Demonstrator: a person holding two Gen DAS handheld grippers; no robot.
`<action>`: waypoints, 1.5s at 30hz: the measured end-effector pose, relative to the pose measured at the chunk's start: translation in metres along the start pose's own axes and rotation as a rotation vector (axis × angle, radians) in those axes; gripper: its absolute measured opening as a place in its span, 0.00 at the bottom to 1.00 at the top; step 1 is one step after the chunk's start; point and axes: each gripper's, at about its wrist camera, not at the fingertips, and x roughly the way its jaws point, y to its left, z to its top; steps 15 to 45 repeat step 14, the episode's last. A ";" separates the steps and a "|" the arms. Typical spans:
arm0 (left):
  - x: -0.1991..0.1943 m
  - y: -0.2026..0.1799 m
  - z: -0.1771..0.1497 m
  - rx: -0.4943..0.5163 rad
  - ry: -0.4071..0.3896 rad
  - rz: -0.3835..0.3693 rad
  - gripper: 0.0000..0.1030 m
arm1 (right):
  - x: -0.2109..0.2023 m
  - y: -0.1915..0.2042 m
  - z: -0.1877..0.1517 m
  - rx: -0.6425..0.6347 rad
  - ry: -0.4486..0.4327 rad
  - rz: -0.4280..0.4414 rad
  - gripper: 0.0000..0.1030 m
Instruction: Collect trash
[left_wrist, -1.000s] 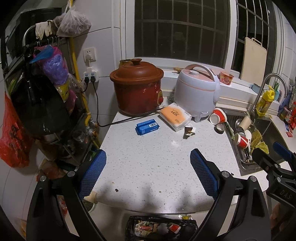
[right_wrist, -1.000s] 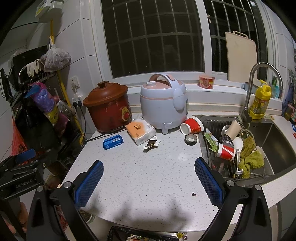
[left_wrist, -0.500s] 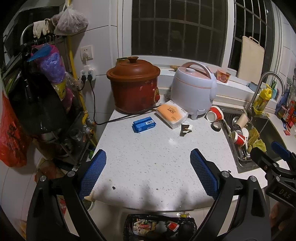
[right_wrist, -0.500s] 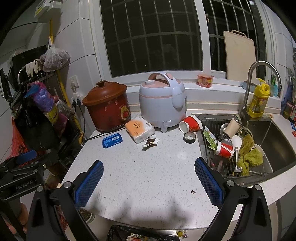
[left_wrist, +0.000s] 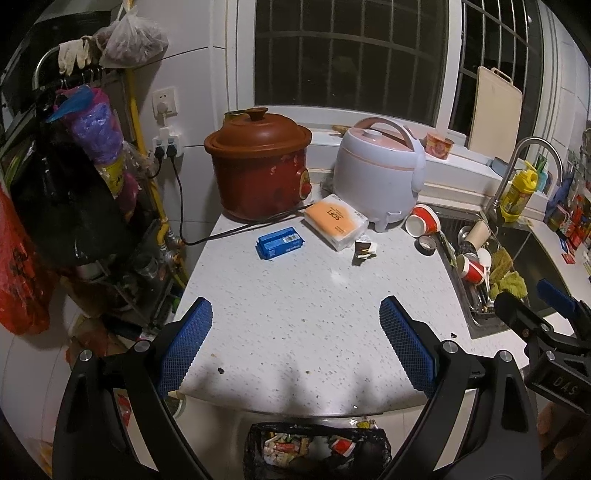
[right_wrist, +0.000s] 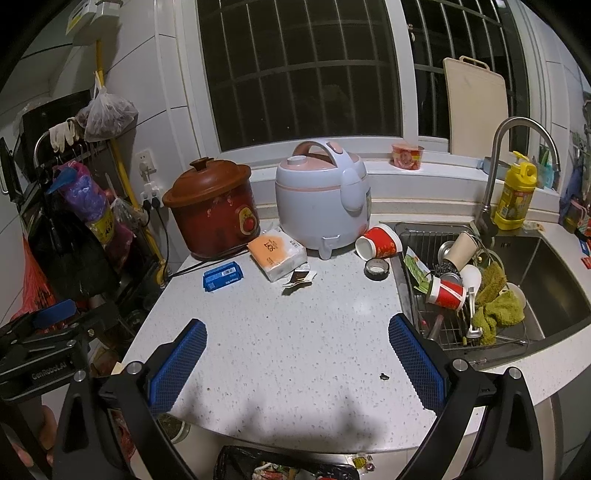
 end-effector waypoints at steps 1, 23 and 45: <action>0.000 0.000 0.000 0.002 0.000 -0.001 0.87 | 0.000 0.000 0.000 0.000 0.001 -0.001 0.95; 0.002 0.000 -0.002 0.001 0.009 -0.016 0.87 | 0.003 -0.004 -0.002 0.006 0.016 -0.003 0.95; 0.002 0.000 -0.002 0.001 0.009 -0.016 0.87 | 0.003 -0.004 -0.002 0.006 0.016 -0.003 0.95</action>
